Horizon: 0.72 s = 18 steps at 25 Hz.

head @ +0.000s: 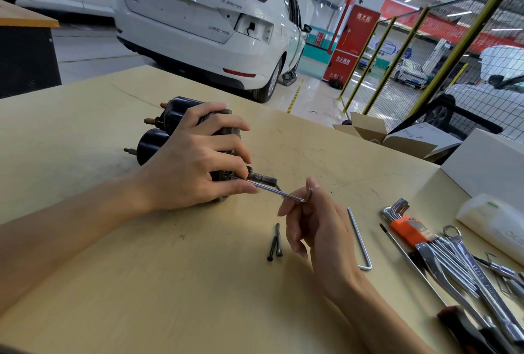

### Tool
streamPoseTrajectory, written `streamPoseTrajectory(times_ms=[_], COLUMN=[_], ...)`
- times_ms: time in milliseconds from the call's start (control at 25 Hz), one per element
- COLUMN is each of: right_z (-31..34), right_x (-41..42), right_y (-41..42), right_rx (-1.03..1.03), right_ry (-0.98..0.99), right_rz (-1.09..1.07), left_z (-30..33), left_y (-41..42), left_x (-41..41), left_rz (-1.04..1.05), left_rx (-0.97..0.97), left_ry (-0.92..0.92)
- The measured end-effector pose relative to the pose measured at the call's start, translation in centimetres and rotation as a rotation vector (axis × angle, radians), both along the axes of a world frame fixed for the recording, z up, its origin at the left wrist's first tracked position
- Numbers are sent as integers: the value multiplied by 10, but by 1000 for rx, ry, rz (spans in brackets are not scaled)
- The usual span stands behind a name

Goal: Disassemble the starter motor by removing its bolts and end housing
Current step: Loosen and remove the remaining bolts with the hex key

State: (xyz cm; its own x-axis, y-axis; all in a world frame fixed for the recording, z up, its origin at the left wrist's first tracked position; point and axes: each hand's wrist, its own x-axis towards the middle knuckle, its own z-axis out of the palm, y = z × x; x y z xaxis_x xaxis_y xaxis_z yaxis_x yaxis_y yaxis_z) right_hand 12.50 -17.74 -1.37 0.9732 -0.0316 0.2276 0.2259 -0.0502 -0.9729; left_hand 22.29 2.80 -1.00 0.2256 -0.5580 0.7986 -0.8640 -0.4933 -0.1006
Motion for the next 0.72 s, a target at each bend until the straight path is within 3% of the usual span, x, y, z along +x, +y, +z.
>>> streamPoseTrajectory(times_ms=[720], right_z=[-4], right_x=[0], right_y=[-4], right_rx=[-106], right_ry=[-77], right_rz=[3], left_z=[1], left_y=[0], left_x=[-1], left_rz=[7], left_rx=[4], left_ry=[7])
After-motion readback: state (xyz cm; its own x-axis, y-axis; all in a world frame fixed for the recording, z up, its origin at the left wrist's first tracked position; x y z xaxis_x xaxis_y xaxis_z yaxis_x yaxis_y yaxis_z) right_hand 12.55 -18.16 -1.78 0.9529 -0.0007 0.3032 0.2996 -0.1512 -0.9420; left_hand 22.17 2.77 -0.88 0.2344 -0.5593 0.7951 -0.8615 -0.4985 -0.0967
